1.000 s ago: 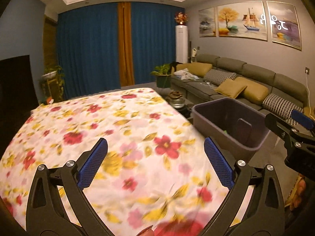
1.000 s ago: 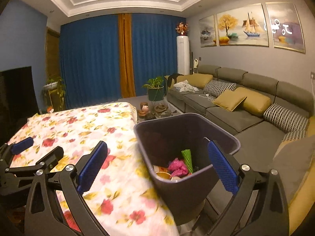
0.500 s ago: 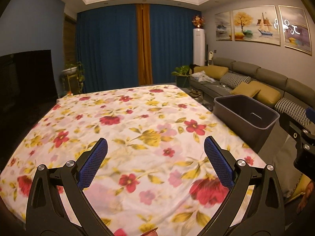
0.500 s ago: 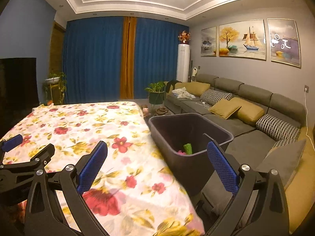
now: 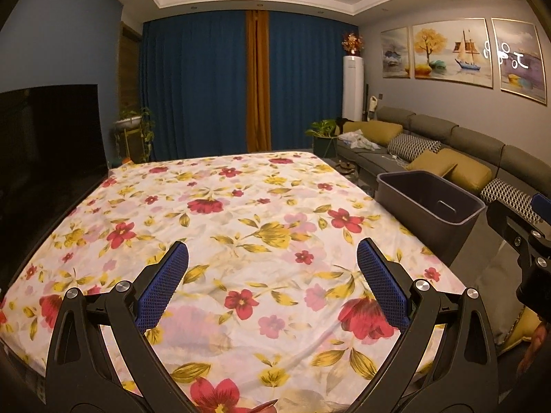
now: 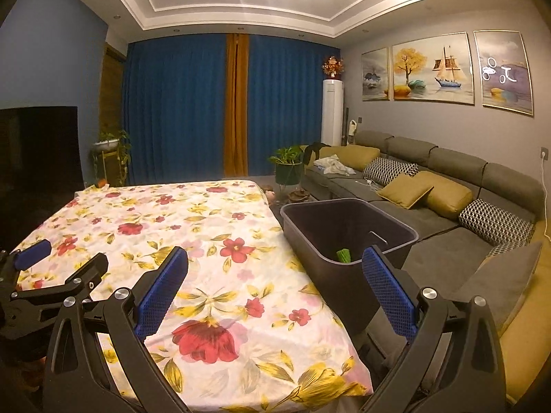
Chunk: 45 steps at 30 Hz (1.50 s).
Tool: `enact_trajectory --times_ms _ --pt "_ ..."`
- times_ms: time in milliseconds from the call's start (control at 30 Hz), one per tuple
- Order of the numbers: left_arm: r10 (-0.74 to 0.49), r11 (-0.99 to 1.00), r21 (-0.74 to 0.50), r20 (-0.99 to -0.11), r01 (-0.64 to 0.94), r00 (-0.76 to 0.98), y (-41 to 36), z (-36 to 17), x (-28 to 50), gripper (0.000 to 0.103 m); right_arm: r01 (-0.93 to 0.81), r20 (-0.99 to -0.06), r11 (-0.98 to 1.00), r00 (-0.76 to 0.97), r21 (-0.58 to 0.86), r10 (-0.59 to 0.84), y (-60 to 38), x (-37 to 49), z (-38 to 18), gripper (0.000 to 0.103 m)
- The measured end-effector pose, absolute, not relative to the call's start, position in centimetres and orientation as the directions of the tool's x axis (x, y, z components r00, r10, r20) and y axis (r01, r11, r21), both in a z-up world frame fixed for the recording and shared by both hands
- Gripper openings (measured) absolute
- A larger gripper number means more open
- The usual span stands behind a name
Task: Collect trash
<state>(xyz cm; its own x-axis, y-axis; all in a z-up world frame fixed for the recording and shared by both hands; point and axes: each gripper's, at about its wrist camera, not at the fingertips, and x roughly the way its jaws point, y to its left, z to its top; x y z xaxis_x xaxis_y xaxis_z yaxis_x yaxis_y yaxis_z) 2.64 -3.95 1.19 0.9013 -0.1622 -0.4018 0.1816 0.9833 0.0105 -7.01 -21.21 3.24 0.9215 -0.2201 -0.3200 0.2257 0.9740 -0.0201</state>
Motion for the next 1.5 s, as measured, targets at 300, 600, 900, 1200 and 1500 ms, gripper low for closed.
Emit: enact_trajectory --times_ms 300,600,900,1200,1500 --pt "-0.167 0.983 0.009 -0.392 0.185 0.905 -3.85 1.3 2.16 0.097 0.222 -0.311 0.975 0.926 -0.015 -0.215 -21.26 -7.42 3.39 0.097" --pt "-0.17 0.982 0.009 -0.389 0.188 0.906 -3.94 1.4 2.0 0.097 0.221 -0.306 0.975 0.928 -0.015 -0.215 -21.16 -7.7 3.46 0.097" --pt "-0.171 0.982 0.008 -0.388 0.188 0.906 -3.97 1.45 1.84 0.097 0.219 -0.307 0.976 0.928 -0.014 -0.212 -21.03 -7.76 3.62 0.097" --pt "-0.17 0.982 0.008 -0.388 0.188 0.906 -3.93 1.44 1.82 0.097 0.217 -0.305 0.976 0.929 -0.012 -0.21 -21.01 -7.88 3.71 0.097" --pt "-0.17 0.982 0.008 -0.388 0.188 0.906 -3.93 1.42 1.8 0.097 0.218 -0.305 0.976 0.929 -0.011 -0.211 -21.03 -7.9 3.72 0.097"
